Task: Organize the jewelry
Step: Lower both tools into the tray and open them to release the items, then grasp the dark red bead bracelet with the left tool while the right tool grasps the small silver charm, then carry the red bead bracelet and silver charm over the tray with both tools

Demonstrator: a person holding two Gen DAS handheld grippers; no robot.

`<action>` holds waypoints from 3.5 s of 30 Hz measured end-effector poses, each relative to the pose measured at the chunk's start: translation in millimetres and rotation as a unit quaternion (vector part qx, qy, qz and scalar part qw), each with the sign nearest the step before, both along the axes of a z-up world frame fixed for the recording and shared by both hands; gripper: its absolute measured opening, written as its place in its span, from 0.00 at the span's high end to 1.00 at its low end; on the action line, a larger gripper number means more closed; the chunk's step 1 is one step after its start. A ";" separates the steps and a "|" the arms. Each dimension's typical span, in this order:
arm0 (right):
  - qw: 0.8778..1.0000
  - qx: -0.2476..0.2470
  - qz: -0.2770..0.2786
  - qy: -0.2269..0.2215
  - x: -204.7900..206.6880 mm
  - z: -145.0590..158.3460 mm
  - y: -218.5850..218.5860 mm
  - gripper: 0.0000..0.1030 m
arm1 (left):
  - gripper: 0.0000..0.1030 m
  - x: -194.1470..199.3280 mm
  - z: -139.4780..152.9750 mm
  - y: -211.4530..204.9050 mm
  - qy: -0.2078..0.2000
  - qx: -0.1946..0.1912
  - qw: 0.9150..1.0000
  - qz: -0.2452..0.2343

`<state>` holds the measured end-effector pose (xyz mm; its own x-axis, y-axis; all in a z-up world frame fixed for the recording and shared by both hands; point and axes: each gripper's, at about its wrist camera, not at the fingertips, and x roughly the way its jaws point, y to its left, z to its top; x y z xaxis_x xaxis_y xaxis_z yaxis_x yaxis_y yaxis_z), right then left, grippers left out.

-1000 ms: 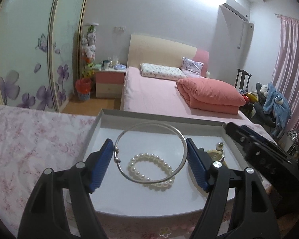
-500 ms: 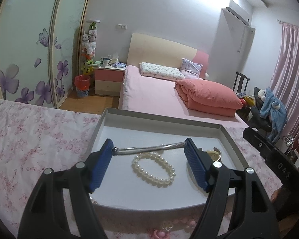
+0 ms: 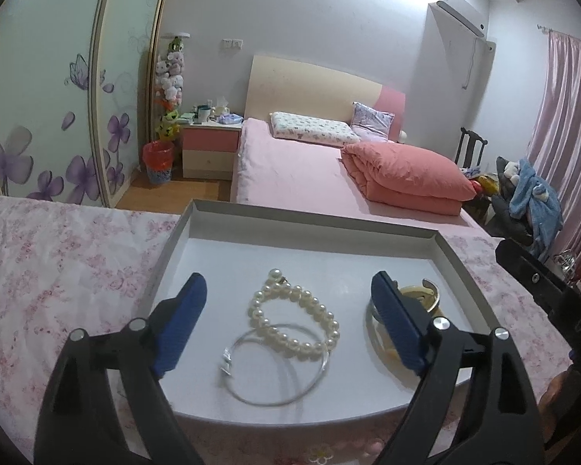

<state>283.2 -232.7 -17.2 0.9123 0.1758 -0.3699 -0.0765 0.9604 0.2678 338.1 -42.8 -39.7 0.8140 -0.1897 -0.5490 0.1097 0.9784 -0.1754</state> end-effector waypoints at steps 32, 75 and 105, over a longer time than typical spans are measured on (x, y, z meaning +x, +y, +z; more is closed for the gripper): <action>0.999 -0.006 0.046 0.029 -116.3 -13.7 -3.2 0.57 | 0.30 -173.5 -21.2 -2.3 0.070 0.068 0.986 -0.134; 0.962 -0.133 0.074 0.227 -30.4 -69.2 40.4 0.62 | 0.89 -163.6 -42.6 82.6 0.139 0.080 0.987 -0.017; 0.990 -0.016 0.087 0.111 -115.9 -12.1 5.0 0.93 | 0.89 -189.7 -3.4 64.7 0.052 0.047 0.997 -0.030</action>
<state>167.3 -227.7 -29.3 0.7648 0.3081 -0.5659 -0.1837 0.9461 0.2669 148.4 21.8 -43.1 0.7404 -0.1802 -0.6475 0.1544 0.9832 -0.0971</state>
